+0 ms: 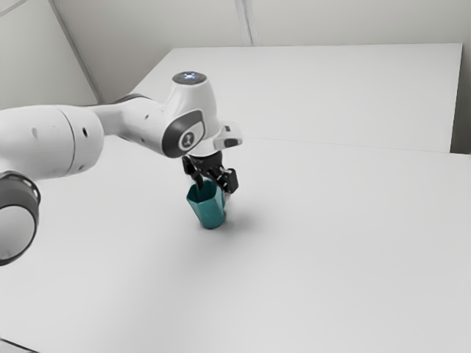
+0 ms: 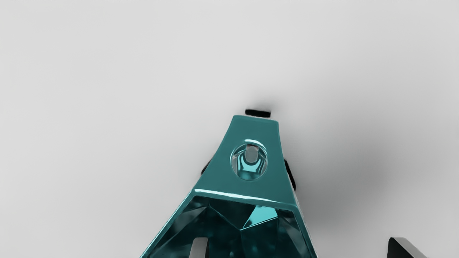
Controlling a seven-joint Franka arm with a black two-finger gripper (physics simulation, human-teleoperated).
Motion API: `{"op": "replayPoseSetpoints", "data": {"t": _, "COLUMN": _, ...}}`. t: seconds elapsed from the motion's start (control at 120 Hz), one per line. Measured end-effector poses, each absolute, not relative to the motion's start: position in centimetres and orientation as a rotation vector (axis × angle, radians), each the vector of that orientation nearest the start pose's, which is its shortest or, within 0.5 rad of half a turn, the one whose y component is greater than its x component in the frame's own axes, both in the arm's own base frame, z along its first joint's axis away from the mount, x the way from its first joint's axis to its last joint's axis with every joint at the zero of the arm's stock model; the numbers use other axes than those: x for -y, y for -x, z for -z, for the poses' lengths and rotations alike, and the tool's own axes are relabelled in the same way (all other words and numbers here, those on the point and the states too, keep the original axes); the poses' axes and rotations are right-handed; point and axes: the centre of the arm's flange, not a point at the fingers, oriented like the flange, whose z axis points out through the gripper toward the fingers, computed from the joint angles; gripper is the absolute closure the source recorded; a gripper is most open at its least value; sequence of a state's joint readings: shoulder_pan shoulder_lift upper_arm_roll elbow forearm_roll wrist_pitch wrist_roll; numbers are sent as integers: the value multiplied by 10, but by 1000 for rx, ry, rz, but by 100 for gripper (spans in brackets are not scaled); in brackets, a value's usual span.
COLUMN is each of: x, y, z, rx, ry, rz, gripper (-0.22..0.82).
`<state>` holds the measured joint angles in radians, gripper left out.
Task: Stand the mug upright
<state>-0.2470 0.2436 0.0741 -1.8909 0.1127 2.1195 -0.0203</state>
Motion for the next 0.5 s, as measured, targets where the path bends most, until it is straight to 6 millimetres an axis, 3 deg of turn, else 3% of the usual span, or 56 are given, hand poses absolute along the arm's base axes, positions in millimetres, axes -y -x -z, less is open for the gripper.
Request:
{"op": "replayPoseSetpoints", "data": {"t": 0.15, "x": 96, "y": -591, "z": -424, "rx": -299, "ry": 3023, "rz": 61, "gripper": 3}}
{"op": "replayPoseSetpoints", "data": {"t": 0.258, "x": 80, "y": -583, "z": -463, "rx": -254, "ry": 3027, "rz": 109, "gripper": 2}}
{"op": "replayPoseSetpoints", "data": {"t": 0.5, "x": 44, "y": -583, "z": -522, "rx": -181, "ry": 3005, "rz": 125, "gripper": 1}}
